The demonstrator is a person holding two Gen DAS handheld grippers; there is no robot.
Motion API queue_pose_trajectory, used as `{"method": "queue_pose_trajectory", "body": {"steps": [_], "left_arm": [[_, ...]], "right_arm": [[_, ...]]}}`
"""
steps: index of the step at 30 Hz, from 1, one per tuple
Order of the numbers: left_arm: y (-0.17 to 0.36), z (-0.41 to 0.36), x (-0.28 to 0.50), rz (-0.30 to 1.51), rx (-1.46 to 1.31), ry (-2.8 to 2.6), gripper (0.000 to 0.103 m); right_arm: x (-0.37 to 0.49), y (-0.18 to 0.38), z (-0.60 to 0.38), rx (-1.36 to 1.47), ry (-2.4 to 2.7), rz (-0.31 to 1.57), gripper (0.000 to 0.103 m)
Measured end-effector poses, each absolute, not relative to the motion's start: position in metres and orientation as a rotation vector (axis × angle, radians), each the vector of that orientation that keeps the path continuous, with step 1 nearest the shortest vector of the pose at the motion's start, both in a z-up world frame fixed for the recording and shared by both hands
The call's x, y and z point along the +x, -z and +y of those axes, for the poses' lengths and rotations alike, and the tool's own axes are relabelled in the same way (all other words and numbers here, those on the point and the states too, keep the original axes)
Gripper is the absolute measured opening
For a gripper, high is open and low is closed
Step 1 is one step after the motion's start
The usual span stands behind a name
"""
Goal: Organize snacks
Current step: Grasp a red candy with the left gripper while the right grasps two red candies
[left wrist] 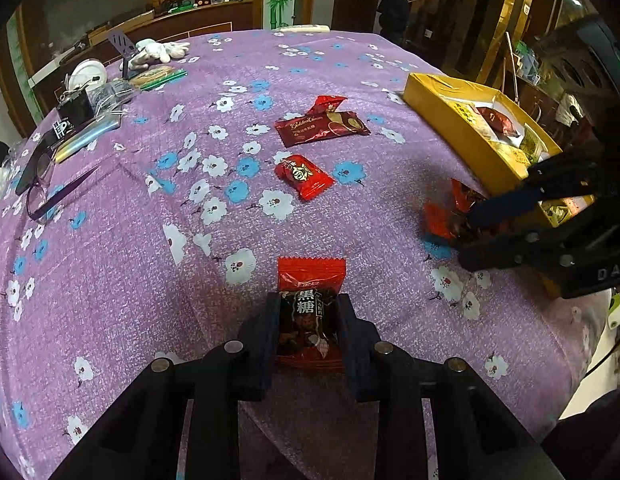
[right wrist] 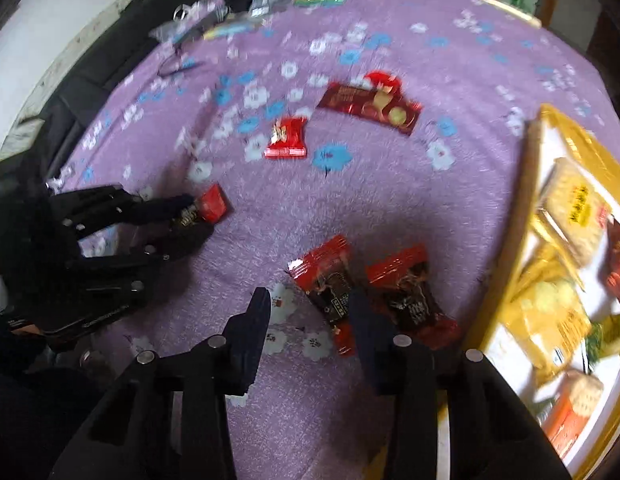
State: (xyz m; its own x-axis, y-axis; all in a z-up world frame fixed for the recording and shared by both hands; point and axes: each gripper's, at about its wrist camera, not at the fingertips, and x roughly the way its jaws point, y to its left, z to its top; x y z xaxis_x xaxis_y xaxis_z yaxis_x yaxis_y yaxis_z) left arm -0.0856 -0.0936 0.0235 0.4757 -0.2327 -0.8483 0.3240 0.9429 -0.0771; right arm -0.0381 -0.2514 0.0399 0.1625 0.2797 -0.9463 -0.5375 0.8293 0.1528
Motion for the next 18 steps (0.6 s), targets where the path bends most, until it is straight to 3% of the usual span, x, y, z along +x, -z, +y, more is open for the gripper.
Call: {"method": "queue_pose_trajectory", "body": {"steps": [14,16,17,18], "left_arm": [[-0.022,-0.101,-0.074,0.995,0.127,0.336,0.029],[-0.021,-0.1,-0.075,0.984,0.103,0.318,0.028],[-0.022,-0.1,-0.076,0.983,0.092,0.316,0.027],[-0.023,-0.099,-0.078,0.986,0.071,0.318,0.027]], "right_arm": [[-0.034,-0.025,-0.247,-0.319,-0.541,1.289,0.041],[-0.036,-0.027,-0.248,-0.296,-0.532,1.291,0.036],[-0.038,-0.027,-0.249,-0.285,-0.533,1.293,0.026],[-0.04,-0.029,-0.25,-0.27,-0.533,1.293,0.026]]}}
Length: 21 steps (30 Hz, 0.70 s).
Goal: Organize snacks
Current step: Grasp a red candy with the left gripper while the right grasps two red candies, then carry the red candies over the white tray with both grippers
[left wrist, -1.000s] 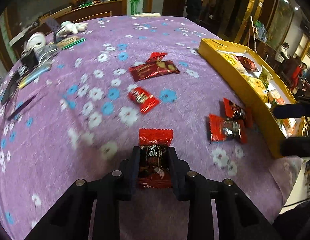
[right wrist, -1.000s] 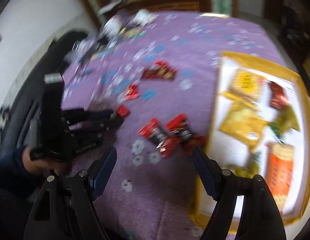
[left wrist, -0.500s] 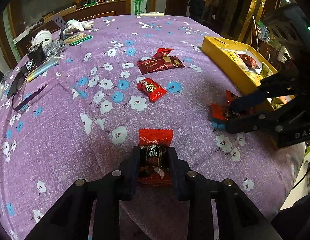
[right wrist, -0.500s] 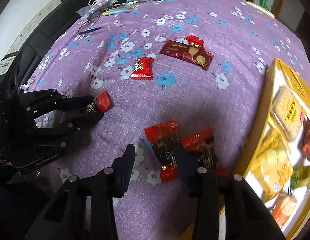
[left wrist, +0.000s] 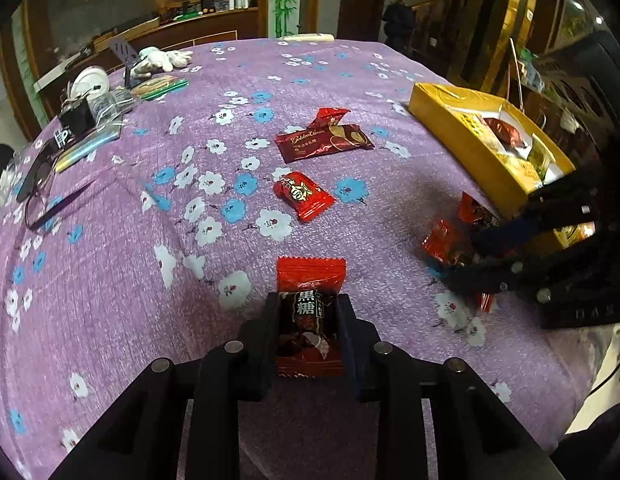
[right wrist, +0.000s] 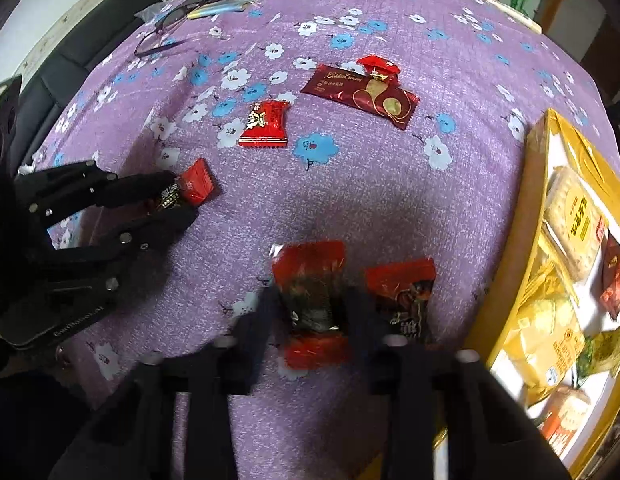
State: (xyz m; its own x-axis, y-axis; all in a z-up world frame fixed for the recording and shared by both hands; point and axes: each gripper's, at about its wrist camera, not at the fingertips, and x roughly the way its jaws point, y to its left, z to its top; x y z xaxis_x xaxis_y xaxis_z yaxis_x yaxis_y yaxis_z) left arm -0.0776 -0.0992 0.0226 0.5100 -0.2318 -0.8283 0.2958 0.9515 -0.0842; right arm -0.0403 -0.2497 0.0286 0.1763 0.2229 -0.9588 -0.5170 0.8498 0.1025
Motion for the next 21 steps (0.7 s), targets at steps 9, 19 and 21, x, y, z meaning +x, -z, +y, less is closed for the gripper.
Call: {"method": "queue_pose_trajectory", "body": {"steps": [9,19,21], "left_arm": [[-0.038,-0.113,-0.085,0.961,0.047,0.335,0.027],[-0.061,-0.144,-0.085,0.912,0.115,0.364,0.027],[-0.064,-0.152,-0.084,0.904,0.131,0.371,0.027]], "right_arm": [[-0.077,-0.052,-0.255,-0.045,-0.537,1.231,0.026],[-0.082,-0.074,-0.294,0.093,-0.443,1.149,0.026],[-0.084,-0.078,-0.303,0.11,-0.43,1.132,0.026]]}}
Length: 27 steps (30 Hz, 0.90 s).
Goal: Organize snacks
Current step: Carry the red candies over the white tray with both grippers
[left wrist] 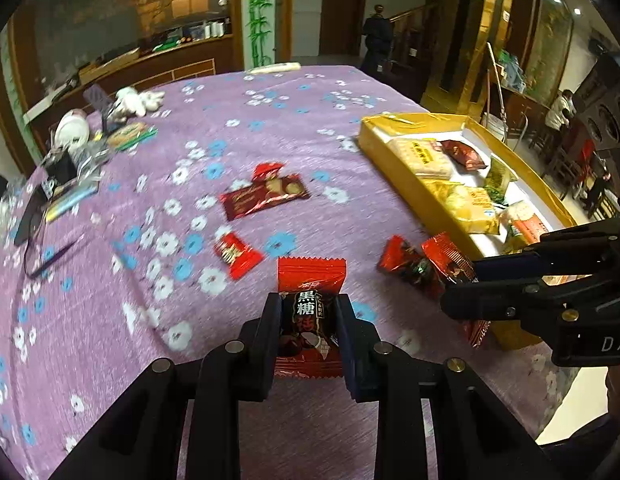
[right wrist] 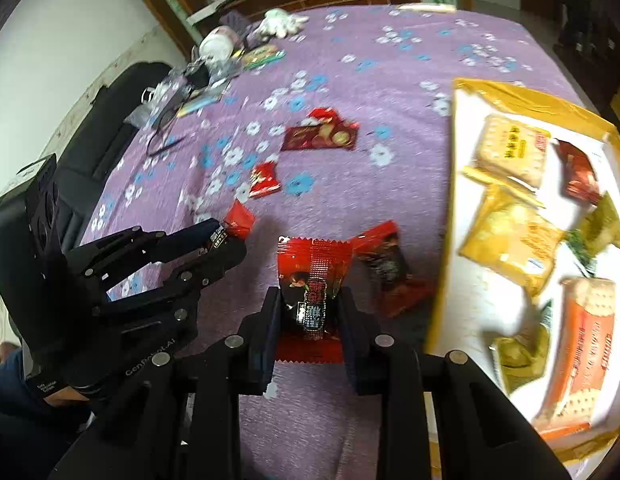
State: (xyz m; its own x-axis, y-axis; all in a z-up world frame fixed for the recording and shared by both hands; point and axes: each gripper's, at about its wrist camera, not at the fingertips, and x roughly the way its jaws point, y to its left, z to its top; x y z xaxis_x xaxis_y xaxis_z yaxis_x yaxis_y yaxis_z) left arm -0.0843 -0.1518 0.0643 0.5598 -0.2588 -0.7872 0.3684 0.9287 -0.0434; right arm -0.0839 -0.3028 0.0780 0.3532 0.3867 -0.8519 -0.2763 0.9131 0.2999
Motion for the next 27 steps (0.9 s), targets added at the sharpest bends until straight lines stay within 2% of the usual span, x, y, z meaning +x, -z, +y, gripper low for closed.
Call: {"method": "queue_pose_trajectory", "body": {"steps": [27], "left_arm": [[-0.091,-0.265,-0.081,0.826,0.342,0.528,0.027]], "right_arm": [[-0.109,-0.091,-0.418,0.323,-0.232,1.037,0.026]]}}
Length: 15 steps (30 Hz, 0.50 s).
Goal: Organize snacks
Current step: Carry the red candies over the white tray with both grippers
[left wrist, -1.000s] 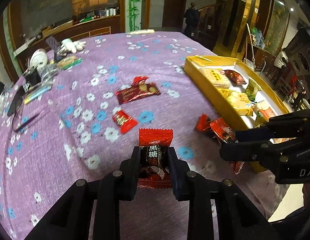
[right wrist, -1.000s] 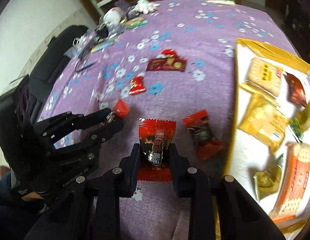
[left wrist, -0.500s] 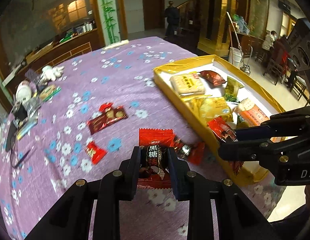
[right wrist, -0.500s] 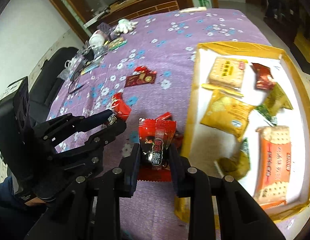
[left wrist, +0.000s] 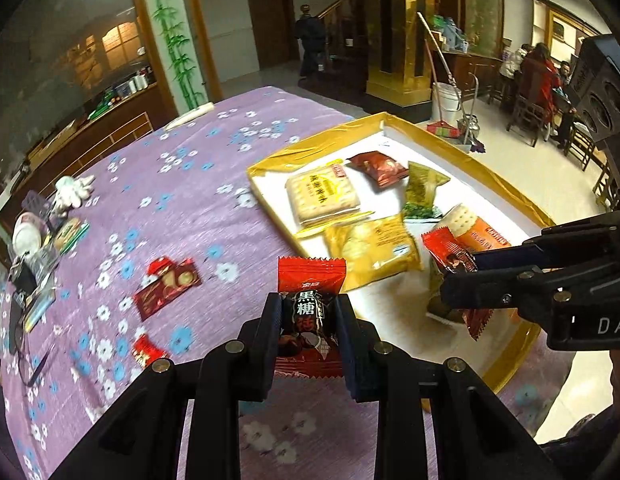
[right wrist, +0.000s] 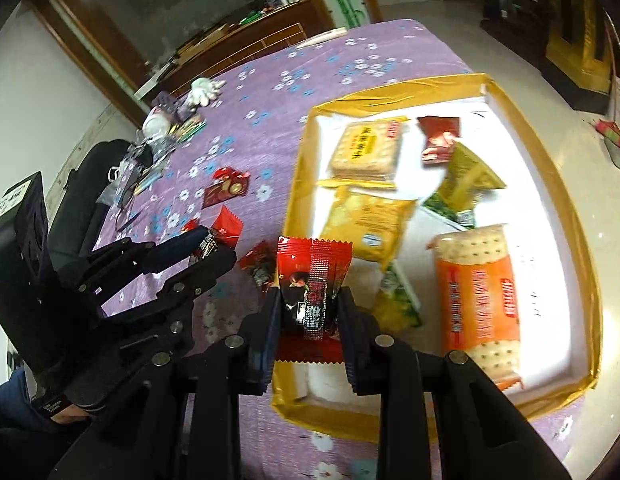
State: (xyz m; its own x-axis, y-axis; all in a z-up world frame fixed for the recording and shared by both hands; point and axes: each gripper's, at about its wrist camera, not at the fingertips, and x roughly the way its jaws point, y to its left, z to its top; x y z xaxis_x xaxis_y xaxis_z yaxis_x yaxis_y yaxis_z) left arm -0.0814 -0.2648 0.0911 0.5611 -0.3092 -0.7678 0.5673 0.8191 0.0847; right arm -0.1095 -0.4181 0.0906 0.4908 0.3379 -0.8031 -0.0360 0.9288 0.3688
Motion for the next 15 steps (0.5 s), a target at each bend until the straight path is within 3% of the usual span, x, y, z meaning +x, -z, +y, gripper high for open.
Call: {"method": "queue_pose_trajectory", "body": {"steps": [15], "left_arm": [[-0.087,-0.309,-0.08,0.828,0.362,0.58,0.027]], "right_arm": [[-0.115,-0.088,-0.462,0.358,-0.169,1.044,0.026]]}}
